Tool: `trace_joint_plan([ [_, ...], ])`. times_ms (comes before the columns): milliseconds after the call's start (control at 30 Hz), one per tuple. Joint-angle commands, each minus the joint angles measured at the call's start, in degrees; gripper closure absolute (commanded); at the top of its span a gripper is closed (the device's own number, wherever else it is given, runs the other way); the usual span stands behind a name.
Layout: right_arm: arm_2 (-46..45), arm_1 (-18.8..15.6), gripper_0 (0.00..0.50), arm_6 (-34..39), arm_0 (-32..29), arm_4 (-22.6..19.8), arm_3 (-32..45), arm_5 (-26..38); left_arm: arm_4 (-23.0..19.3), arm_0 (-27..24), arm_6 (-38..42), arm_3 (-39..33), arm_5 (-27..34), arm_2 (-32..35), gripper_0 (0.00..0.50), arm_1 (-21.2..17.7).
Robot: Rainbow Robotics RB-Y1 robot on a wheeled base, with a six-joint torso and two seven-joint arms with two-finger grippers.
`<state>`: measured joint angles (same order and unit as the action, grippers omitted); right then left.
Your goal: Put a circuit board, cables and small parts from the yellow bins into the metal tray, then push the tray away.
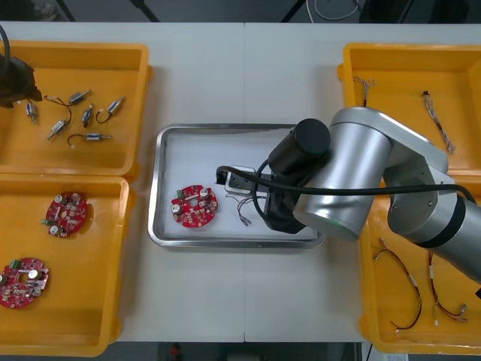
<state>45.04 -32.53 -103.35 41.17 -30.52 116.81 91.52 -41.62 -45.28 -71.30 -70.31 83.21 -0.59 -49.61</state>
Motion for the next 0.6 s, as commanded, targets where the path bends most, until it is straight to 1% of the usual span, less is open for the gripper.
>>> trace_joint_plan([
  [33, 5.1, 1.0, 0.5, -1.3, 1.9, 2.3, -1.9, -3.8, 0.0, -2.4, -5.3, 2.8, -4.5, 1.6, 0.0, -1.5],
  [167, 5.9, 1.1, 0.5, -1.7, 1.9, 2.6, -4.0, -6.4, 0.8, -2.4, -5.7, 4.0, -7.3, 1.6, 0.0, -0.7],
  [267, 5.9, 1.1, 0.5, -2.3, 1.9, 3.1, -5.2, -8.2, 1.0, -2.4, -5.9, 6.2, -10.5, 1.4, 0.0, 0.2],
  [433, 5.8, 1.1, 0.495, -3.2, 1.9, 5.0, -6.1, -9.5, 1.3, -2.4, -6.4, 9.8, -17.7, -2.3, 0.0, 1.2],
  [467, 5.8, 1.1, 0.476, -3.3, 1.9, 5.2, -6.1, -9.5, 1.4, -2.4, -6.4, 10.2, -18.4, -2.7, 0.0, 1.2],
  [500, 5.8, 1.1, 0.412, -3.3, 1.9, 5.2, -6.1, -9.5, 1.4, -2.4, -6.4, 11.0, -19.5, -3.4, 0.0, 1.3],
  [567, 5.7, 1.1, 0.313, -3.1, 1.9, 5.2, -6.1, -9.5, 1.2, -2.4, -6.5, 12.0, -21.0, -4.2, 0.0, 1.3],
  [600, 5.5, 1.2, 0.216, -3.1, 1.9, 5.2, -6.0, -9.5, 1.1, -2.4, -6.6, 12.7, -21.8, -4.8, 0.0, 1.4],
])
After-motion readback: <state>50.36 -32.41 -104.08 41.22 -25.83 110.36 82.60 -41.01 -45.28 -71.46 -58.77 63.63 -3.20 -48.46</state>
